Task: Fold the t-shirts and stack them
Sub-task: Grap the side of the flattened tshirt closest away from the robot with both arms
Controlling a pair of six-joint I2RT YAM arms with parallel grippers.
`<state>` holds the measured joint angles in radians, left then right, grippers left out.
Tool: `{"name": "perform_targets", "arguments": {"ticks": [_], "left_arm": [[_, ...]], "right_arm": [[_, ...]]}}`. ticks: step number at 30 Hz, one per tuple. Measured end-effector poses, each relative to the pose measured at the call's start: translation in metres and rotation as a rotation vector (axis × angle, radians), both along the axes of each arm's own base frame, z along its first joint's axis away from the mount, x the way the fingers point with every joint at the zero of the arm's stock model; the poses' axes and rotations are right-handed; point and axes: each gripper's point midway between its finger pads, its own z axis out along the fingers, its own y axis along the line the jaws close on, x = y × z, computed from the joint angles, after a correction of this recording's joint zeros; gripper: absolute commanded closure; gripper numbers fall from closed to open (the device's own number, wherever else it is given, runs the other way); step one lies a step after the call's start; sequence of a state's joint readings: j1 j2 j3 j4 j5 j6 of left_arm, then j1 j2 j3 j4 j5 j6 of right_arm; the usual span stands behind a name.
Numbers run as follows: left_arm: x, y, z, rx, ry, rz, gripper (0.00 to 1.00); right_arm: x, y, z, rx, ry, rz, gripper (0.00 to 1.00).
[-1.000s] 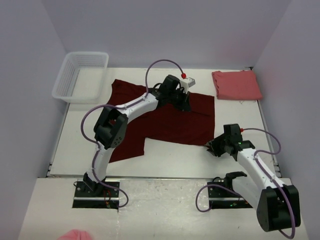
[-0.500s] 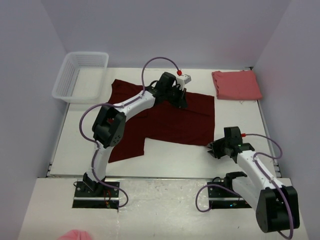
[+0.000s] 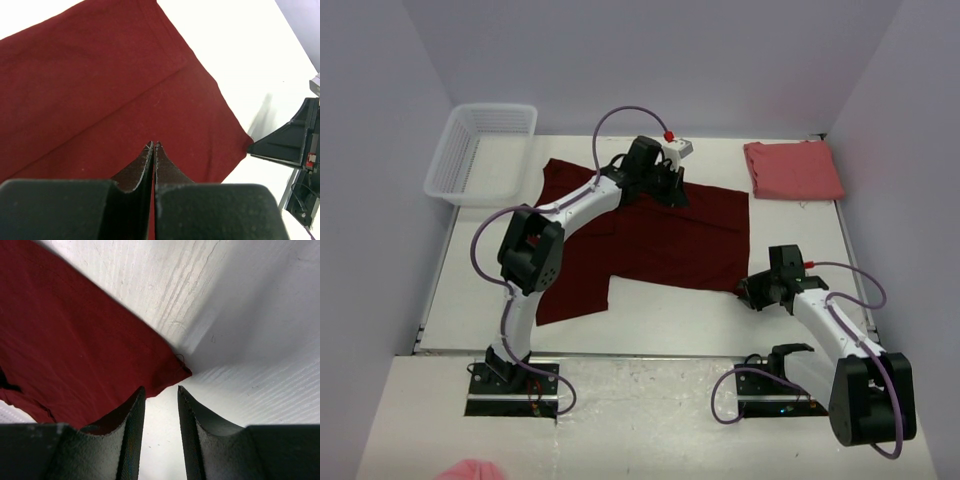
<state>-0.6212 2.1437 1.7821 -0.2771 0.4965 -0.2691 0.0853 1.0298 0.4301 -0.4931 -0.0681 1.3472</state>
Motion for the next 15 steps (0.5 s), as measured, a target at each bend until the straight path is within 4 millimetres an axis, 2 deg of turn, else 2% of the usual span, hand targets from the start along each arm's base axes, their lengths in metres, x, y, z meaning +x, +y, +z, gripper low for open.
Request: {"name": "perform_targets", "arguments": {"ticks": [10,15], "left_arm": [[0.0014,0.0021,0.0034,-0.016,0.003,-0.008,1.00],[0.0059,0.0096,0.0057,-0.022,0.001,0.003,1.00]], "right_arm": [[0.0005,-0.0015,0.0000,-0.006,0.020,-0.009,0.66],[0.0030,-0.0014,-0.0039,-0.010,0.055,-0.008,0.66]]}}
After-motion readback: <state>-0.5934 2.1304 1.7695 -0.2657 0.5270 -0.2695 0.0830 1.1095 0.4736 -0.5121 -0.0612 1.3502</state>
